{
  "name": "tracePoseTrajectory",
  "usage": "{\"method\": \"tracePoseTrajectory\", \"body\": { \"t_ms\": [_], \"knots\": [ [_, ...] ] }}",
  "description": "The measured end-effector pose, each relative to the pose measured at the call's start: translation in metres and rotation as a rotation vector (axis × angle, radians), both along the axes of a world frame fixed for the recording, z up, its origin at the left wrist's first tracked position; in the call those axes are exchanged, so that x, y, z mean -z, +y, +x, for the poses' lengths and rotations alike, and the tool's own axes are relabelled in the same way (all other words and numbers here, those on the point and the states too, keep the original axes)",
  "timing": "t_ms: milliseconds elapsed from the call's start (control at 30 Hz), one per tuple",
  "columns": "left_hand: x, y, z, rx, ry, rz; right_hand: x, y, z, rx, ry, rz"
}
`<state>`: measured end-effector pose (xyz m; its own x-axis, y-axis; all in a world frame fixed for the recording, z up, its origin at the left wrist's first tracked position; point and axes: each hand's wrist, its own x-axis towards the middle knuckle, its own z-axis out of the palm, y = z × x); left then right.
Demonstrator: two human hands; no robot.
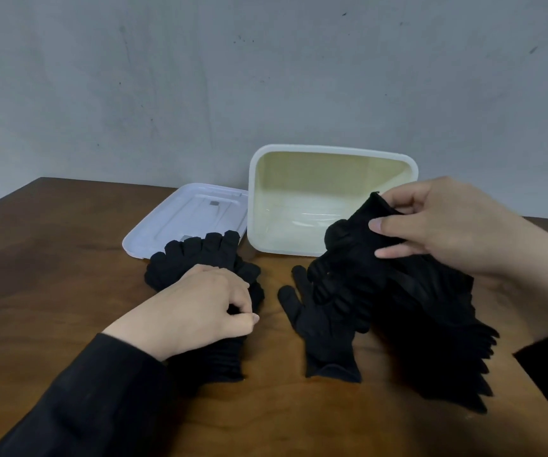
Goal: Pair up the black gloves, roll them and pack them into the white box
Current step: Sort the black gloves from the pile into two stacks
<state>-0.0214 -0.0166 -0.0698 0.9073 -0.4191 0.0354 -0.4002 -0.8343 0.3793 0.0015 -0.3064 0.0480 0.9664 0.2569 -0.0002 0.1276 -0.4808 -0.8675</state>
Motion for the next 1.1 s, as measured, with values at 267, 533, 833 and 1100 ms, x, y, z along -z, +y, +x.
{"method": "tracePoseTrajectory", "body": {
  "t_ms": [267, 533, 833, 1100],
  "knots": [
    [-0.006, 0.003, -0.004, -0.03, -0.048, -0.107, 0.011, 0.019, 0.001, 0.26, -0.559, -0.133],
    [-0.014, 0.001, -0.01, -0.072, -0.068, -0.134, 0.153, 0.019, -0.059, -0.059, -0.507, -0.47],
    [-0.032, -0.056, -0.023, 0.06, -0.176, 0.16, 0.176, 0.014, -0.057, -0.126, -0.605, -0.516],
    [-0.006, -0.075, -0.02, 0.119, -0.114, 0.23, 0.166, 0.008, -0.064, -0.04, -0.636, -0.428]
  ]
}}
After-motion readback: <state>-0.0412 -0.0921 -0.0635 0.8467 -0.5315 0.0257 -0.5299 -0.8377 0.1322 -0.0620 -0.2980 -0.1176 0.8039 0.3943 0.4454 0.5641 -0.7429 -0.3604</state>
